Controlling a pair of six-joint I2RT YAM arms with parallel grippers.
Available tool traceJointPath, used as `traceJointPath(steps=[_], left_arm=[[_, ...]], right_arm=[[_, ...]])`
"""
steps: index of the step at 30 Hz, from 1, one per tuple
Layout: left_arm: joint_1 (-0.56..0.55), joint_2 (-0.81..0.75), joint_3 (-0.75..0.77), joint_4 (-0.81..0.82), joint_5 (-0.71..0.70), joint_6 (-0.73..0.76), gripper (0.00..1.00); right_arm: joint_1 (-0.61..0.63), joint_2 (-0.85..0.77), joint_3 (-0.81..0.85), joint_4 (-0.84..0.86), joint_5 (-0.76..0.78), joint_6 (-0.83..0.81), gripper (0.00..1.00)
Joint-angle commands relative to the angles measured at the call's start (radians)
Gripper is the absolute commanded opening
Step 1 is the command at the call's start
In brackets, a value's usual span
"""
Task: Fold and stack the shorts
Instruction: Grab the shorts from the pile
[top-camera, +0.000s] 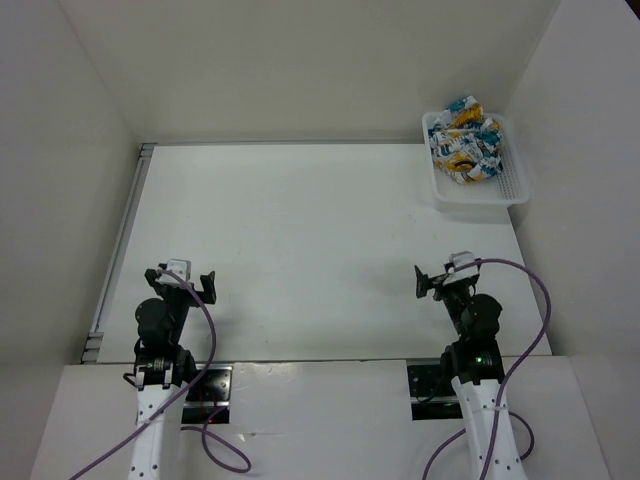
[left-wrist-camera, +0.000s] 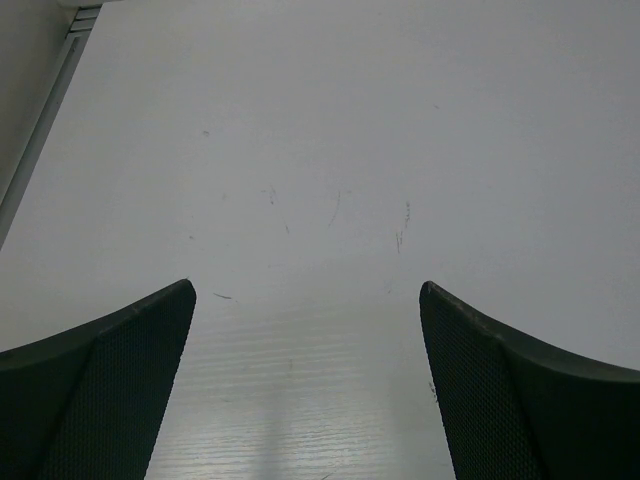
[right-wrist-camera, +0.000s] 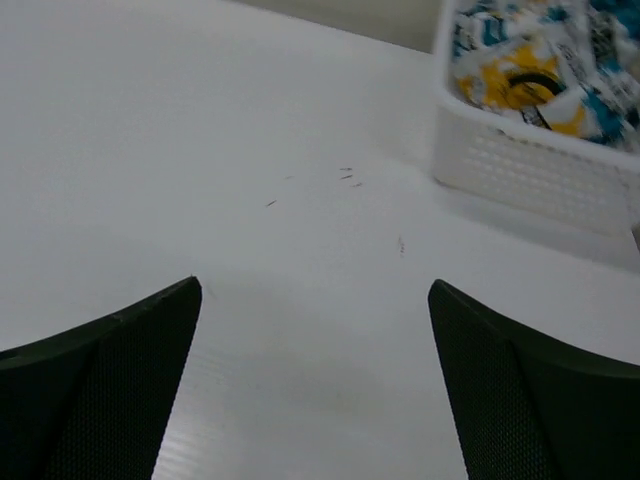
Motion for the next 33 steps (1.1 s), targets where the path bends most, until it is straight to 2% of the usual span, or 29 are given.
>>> traceJointPath(steps=[1,2,3,4,5,7,8,9,10,11,12,14,16,17,19,20,22,23,24,25,26,28,29,33], left_arm=[[-0.005,-0.026,-0.013,0.032,0.004,0.003,0.99],[-0.005,-0.026,0.001,0.021,0.091,0.003,0.99],[-0.005,-0.026,0.013,0.006,0.197,0.003,0.99],[-0.005,-0.026,0.013,-0.028,0.321,0.003,0.99],[-0.005,-0.026,0.036,-0.028,0.481,0.003,0.99],[-0.005,-0.026,0.058,-0.095,0.664,0.003,0.99],[-0.005,-0.026,0.075,-0.244,0.790,0.003,0.99],[-0.005,-0.026,0.067,-0.319,0.809,0.003,0.99],[-0.005,-0.026,0.052,-0.215,0.810,0.003,0.99],[-0.005,-0.026,0.032,-0.101,0.787,0.003,0.99],[-0.005,-0.026,-0.009,0.120,0.747,0.003,0.99],[-0.018,0.009,0.027,0.220,0.724,0.003,0.99],[-0.029,0.057,0.078,0.328,0.654,0.003,0.99],[-0.043,0.153,0.134,0.341,0.629,0.003,0.99],[-0.073,0.303,0.234,0.329,0.537,0.003,0.99],[-0.089,0.488,0.388,0.301,0.502,0.003,0.99],[-0.133,0.690,0.578,0.173,0.378,0.003,0.99],[-0.176,0.896,0.683,0.051,0.336,0.003,0.99],[-0.192,0.995,0.874,0.003,0.307,0.003,0.99],[-0.201,1.170,0.954,-0.032,0.267,0.003,0.99],[-0.201,1.244,1.027,-0.090,0.267,0.003,0.99],[-0.210,1.407,1.169,-0.112,0.256,0.003,0.99],[-0.230,1.448,1.203,-0.140,0.256,0.003,0.99],[-0.285,1.617,1.316,-0.189,0.215,0.003,0.99]], right_arm=[[0.006,-0.020,0.044,-0.035,-0.406,-0.380,0.98],[0.006,-0.020,0.061,-0.132,-0.514,-0.550,0.99],[0.006,-0.020,0.101,-0.285,-0.623,-0.898,0.99],[0.006,-0.020,0.089,-0.425,-0.680,-1.600,0.99],[0.006,-0.020,0.063,-0.355,-0.680,-1.577,0.99],[0.006,-0.020,0.015,-0.148,-0.629,-1.560,0.99],[0.006,-0.020,-0.049,0.107,-0.607,-1.560,0.99],[0.006,-0.020,-0.037,0.156,-0.593,-1.551,0.99],[0.006,-0.020,-0.025,0.210,-0.614,-1.414,0.99],[0.015,-0.020,-0.002,0.282,-0.614,-1.385,0.99],[0.015,-0.020,0.010,0.307,-0.628,-1.376,0.99],[0.015,0.048,0.077,0.380,-0.640,-1.256,0.99],[0.015,0.183,0.182,0.367,-0.640,-1.183,0.99],[0.026,0.390,0.319,0.344,-0.574,-1.126,0.99],[0.038,0.629,0.490,0.301,-0.445,-1.002,0.98],[0.049,0.870,0.696,0.274,-0.274,-0.819,0.98],[0.049,1.092,0.910,0.163,-0.056,-0.581,0.98],[0.019,1.300,1.114,0.102,0.065,-0.423,0.99],[-0.017,1.394,1.212,-0.046,0.067,-0.362,0.99],[-0.094,1.476,1.380,-0.096,0.050,-0.286,0.99],[-0.132,1.627,1.446,-0.131,0.033,-0.101,0.99],[-0.190,1.757,1.620,-0.197,0.024,0.061,0.99],[-0.227,1.867,1.667,-0.214,0.024,0.192,0.99],[-0.236,2.032,1.799,-0.214,0.088,0.376,0.99]])
